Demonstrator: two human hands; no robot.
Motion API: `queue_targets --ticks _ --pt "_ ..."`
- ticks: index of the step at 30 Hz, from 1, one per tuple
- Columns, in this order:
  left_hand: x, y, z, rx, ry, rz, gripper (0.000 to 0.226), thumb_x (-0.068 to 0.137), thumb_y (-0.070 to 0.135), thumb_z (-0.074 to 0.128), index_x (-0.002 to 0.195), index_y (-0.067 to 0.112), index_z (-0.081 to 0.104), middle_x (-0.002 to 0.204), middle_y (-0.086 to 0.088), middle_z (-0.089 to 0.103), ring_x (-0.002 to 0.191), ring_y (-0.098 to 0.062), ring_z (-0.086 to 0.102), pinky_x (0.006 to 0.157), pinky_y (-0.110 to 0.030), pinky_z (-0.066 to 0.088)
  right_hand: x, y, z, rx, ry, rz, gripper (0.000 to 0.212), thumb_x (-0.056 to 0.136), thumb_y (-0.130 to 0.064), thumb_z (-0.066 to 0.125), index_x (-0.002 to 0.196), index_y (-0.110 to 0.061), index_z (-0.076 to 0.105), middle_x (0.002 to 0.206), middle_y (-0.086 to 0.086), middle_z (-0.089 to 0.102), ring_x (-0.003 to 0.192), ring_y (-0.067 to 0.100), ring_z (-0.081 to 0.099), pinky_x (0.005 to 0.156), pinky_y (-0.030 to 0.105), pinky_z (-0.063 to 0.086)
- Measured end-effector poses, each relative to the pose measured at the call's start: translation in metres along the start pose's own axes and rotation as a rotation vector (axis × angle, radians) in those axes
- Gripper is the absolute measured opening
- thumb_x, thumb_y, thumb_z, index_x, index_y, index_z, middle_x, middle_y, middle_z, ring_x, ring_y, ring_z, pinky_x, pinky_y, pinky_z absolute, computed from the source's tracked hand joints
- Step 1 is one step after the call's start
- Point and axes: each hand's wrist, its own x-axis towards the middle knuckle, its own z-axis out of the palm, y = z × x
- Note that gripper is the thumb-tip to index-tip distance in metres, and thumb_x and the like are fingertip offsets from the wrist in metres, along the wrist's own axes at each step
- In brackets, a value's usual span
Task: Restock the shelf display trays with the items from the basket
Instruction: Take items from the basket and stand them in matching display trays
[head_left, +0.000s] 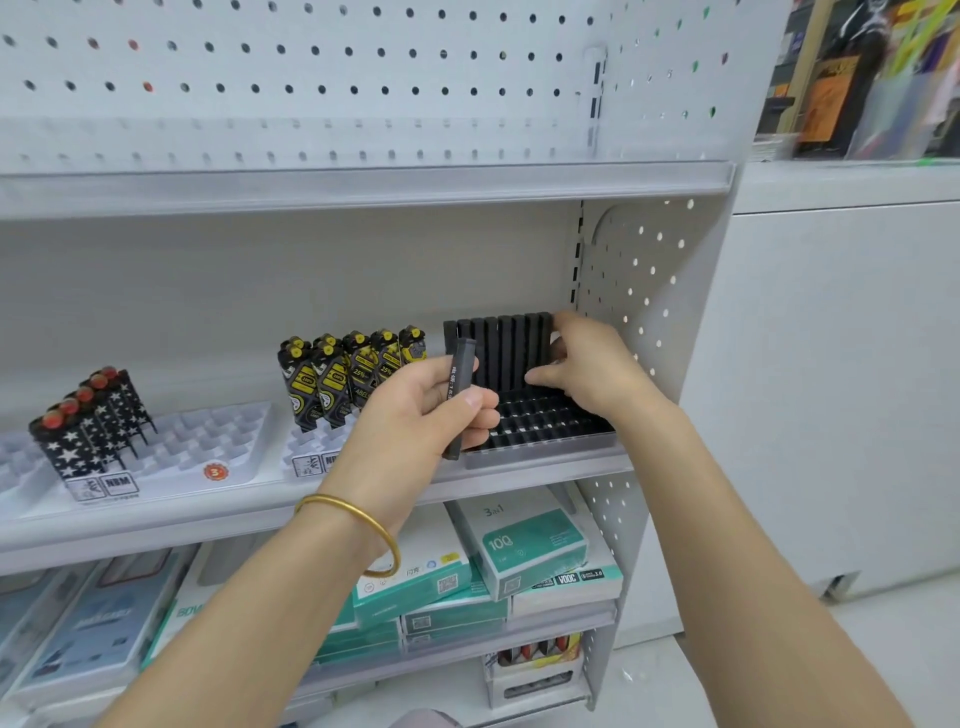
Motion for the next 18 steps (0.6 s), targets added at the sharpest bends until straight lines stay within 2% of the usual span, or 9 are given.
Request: queue_targets --ticks 2,3,5,7,10,12,14,17,18 --pt "0.002 0.001 0.002 -0.009 -0.005 0.005 0.026 0.093 0.001 0.049 0.111 0.02 0.051 0.087 -0.002 0.07 0.076 -0.007 0.066 0.073 -0.025 0.056 -0.007 -0.002 -0.007 0.083 0.122 -0.003 0.048 0.087 -0.011 0.063 0.131 -0.012 0.045 0.11 0.005 0.059 0.093 0.016 0.056 0.078 0.028 0.046" --pt "0.004 0.001 0.004 -0.009 -0.003 0.01 0.029 0.093 0.001 0.05 0.115 0.019 0.047 0.088 -0.001 0.07 0.076 -0.006 0.066 0.073 -0.025 0.056 -0.012 -0.005 -0.012 0.152 0.212 -0.027 0.042 0.088 -0.009 0.059 0.129 -0.014 0.048 0.106 0.003 0.061 0.091 0.014 0.058 0.077 0.028 0.048" --pt "0.008 0.002 0.009 0.006 0.003 0.019 0.034 0.094 0.002 0.05 0.122 0.018 0.041 0.091 -0.001 0.069 0.076 -0.006 0.066 0.073 -0.025 0.056 -0.023 -0.016 -0.025 0.343 0.295 -0.07 0.028 0.09 -0.006 0.053 0.115 -0.017 0.058 0.091 0.001 0.065 0.071 0.004 0.06 0.066 0.023 0.05" --pt "0.013 0.004 0.015 0.034 0.003 0.037 0.039 0.093 0.002 0.051 0.127 0.016 0.037 0.092 -0.001 0.069 0.076 -0.006 0.066 0.073 -0.024 0.056 -0.036 -0.027 -0.034 0.531 0.211 -0.094 0.02 0.093 -0.006 0.05 0.106 -0.014 0.063 0.085 0.003 0.068 0.058 0.0 0.057 0.055 0.017 0.047" --pt "0.019 0.003 0.024 0.127 0.007 0.075 0.044 0.092 0.001 0.054 0.129 0.015 0.036 0.093 0.001 0.068 0.079 -0.007 0.066 0.076 -0.023 0.056 -0.051 -0.034 -0.038 0.611 0.024 -0.127 0.015 0.092 -0.015 0.056 0.099 -0.012 0.068 0.082 0.003 0.07 0.063 0.007 0.057 0.053 0.02 0.046" --pt "0.021 0.001 0.028 0.175 0.011 0.096 0.049 0.09 0.0 0.056 0.133 0.013 0.035 0.091 0.002 0.067 0.084 -0.011 0.066 0.082 -0.027 0.055 -0.056 -0.032 -0.032 0.609 -0.053 -0.148 0.011 0.087 -0.012 0.062 0.094 -0.016 0.069 0.076 -0.001 0.069 0.064 0.006 0.057 0.052 0.02 0.042" --pt "0.022 -0.002 0.029 0.229 0.014 0.104 0.053 0.089 0.001 0.058 0.135 0.012 0.035 0.089 0.006 0.067 0.09 -0.012 0.066 0.089 -0.029 0.052 -0.056 -0.027 -0.025 0.629 -0.052 -0.149 0.014 0.084 -0.006 0.065 0.091 -0.017 0.069 0.076 0.0 0.067 0.065 0.009 0.058 0.052 0.02 0.041" --pt "0.022 -0.007 0.027 0.409 0.043 0.151 0.055 0.088 0.005 0.06 0.136 0.014 0.036 0.092 0.013 0.062 0.088 0.001 0.06 0.082 -0.013 0.047 -0.056 -0.021 -0.021 0.698 -0.016 -0.116 0.014 0.085 -0.003 0.063 0.095 -0.013 0.066 0.079 -0.002 0.066 0.068 0.005 0.059 0.054 0.018 0.045" --pt "0.021 -0.009 0.025 0.506 0.061 0.184 0.053 0.089 0.005 0.059 0.136 0.014 0.037 0.096 0.011 0.059 0.088 0.002 0.058 0.081 -0.013 0.046 -0.056 -0.019 -0.021 0.74 0.002 -0.097 0.015 0.086 -0.003 0.062 0.098 -0.013 0.064 0.081 -0.002 0.065 0.073 0.007 0.06 0.057 0.018 0.047"
